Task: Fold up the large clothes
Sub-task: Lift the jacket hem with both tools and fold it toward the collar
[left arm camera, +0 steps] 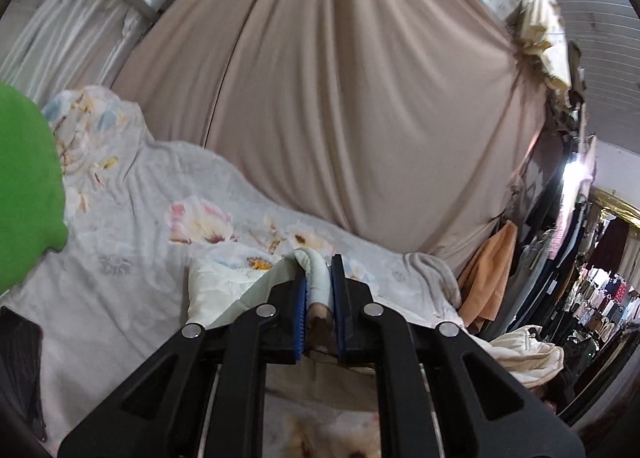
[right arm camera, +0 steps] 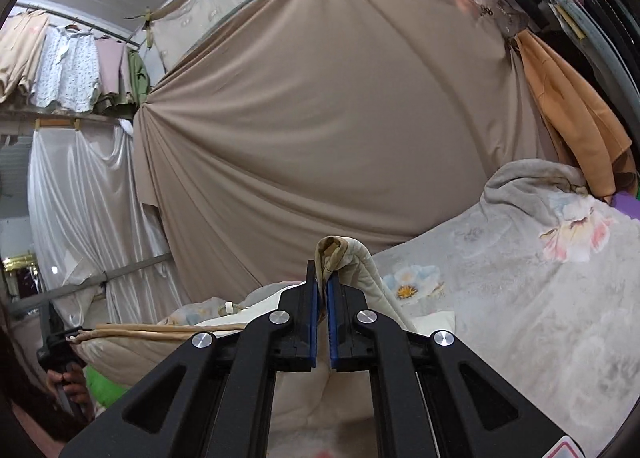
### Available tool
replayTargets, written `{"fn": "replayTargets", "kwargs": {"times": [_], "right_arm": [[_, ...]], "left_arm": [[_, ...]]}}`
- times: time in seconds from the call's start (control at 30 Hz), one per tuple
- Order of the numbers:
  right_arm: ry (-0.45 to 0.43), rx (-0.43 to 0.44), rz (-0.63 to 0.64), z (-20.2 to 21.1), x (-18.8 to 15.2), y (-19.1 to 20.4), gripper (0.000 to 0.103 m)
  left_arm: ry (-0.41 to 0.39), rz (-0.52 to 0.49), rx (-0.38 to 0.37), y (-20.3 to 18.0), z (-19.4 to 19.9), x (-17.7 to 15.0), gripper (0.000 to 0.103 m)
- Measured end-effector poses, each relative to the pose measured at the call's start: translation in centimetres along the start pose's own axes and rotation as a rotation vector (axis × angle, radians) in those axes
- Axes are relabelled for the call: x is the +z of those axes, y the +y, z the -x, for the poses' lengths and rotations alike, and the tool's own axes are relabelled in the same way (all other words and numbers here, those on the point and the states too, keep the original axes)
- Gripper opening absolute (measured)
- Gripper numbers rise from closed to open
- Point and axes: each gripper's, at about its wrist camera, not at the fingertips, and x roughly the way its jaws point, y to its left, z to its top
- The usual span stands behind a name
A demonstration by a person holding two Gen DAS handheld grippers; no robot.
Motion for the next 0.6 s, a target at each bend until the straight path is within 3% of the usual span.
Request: {"fn": "replayTargets", "kwargs": {"times": [0.2, 0.33, 0.5, 0.6], "right_arm": [[0.165, -0.101, -0.087, -10.8, -1.3, -4.3, 0.004], [0.259, -0.170, -0.099, -17.0, -2.2, -6.7, 0.004], [0.377, -0.265, -0.105, -23.7, -4.6, -9.4, 0.004], [0.446, -0.321, -0.103, -26.6, -6.5, -11.1, 0.004]], "left_arm": [[0.148, 0.013, 0.149, 3.1, -11.1, 0.8, 0.010], [0.235, -0.027, 0.298, 4.7, -19.1, 0.2, 0.011], [0.343, -0.045, 0.419, 7.6, -26.3, -1.7, 0.011], [0.381, -0.059, 0.467, 8.8, -28.7, -2.9, 0.012]]}}
